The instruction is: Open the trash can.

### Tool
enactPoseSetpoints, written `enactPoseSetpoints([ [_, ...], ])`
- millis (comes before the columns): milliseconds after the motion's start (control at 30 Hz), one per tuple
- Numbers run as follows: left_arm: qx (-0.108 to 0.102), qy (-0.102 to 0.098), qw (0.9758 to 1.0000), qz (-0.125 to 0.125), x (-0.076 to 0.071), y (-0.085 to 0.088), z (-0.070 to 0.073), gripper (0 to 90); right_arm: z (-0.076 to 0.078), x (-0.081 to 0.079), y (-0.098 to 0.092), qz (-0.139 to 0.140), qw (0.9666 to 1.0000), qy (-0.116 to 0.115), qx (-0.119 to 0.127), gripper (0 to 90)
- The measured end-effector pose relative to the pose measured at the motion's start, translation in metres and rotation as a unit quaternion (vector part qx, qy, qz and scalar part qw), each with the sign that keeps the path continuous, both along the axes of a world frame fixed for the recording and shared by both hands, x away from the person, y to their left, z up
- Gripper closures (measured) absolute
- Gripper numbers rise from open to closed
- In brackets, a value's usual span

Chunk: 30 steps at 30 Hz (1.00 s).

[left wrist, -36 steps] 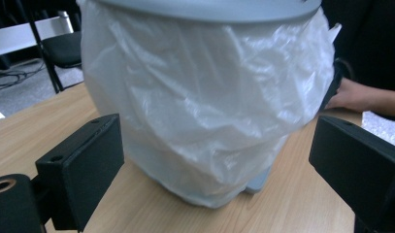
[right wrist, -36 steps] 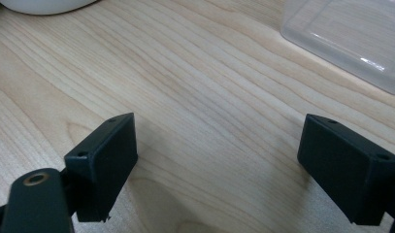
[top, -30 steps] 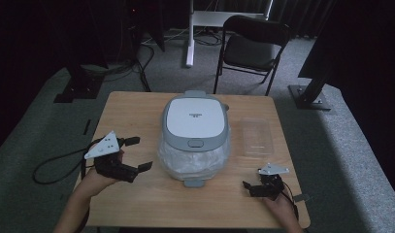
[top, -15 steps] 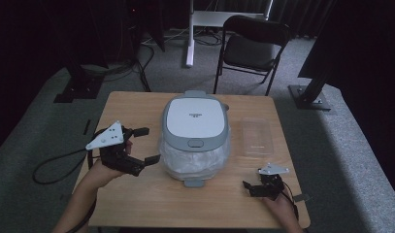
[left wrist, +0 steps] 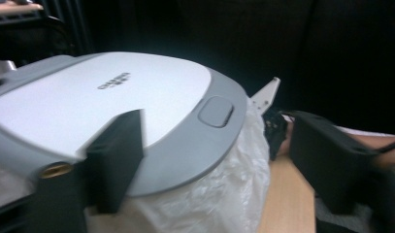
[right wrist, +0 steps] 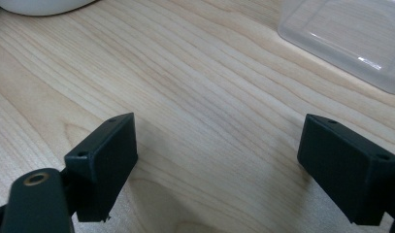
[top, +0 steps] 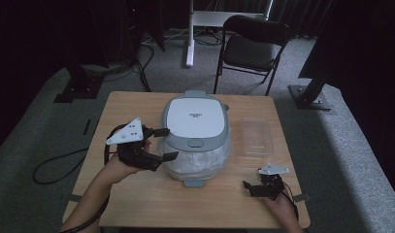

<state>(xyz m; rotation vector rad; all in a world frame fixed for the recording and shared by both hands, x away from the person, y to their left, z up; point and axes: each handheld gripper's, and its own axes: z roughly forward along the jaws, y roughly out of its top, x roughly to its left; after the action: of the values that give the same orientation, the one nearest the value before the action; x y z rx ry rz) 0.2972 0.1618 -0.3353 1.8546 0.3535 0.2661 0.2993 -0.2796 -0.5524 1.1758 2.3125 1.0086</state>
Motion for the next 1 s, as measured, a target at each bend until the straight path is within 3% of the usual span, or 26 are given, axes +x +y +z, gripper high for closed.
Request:
enactPoseSetpoints([
  [67,0.004,0.003,0.9999,-0.013,0.001,-0.007,0.0,29.2,0.0,0.0,0.0,0.0,1.0,0.0,0.0,13.7],
  [100,0.002,0.001,0.9999,-0.013,0.001,-0.01,0.0,37.0,0.0,0.0,0.0,0.0,1.0,0.0,0.0,13.7],
  [233,0.005,-0.007,0.9999,-0.007,0.004,-0.019,0.001,51.8,0.0,0.0,0.0,-0.001,1.0,0.001,0.0,13.7],
  [367,-0.006,0.01,0.9997,-0.021,0.008,-0.025,0.003,60.9,0.0,0.0,0.0,-0.001,1.0,0.0,0.0,13.7],
  [533,-0.007,0.004,0.9996,-0.027,0.01,-0.033,0.004,73.4,0.0,0.0,0.0,-0.001,1.0,0.0,0.0,13.7],
  [733,0.002,-0.002,0.9994,-0.036,0.012,-0.044,0.002,84.6,0.0,0.0,0.0,-0.001,1.0,0.0,0.0,13.7],
  [1000,0.003,-0.001,0.9993,-0.037,0.015,-0.05,-0.001,90.0,0.0,0.0,0.0,-0.001,1.0,0.0,0.0,13.7],
])
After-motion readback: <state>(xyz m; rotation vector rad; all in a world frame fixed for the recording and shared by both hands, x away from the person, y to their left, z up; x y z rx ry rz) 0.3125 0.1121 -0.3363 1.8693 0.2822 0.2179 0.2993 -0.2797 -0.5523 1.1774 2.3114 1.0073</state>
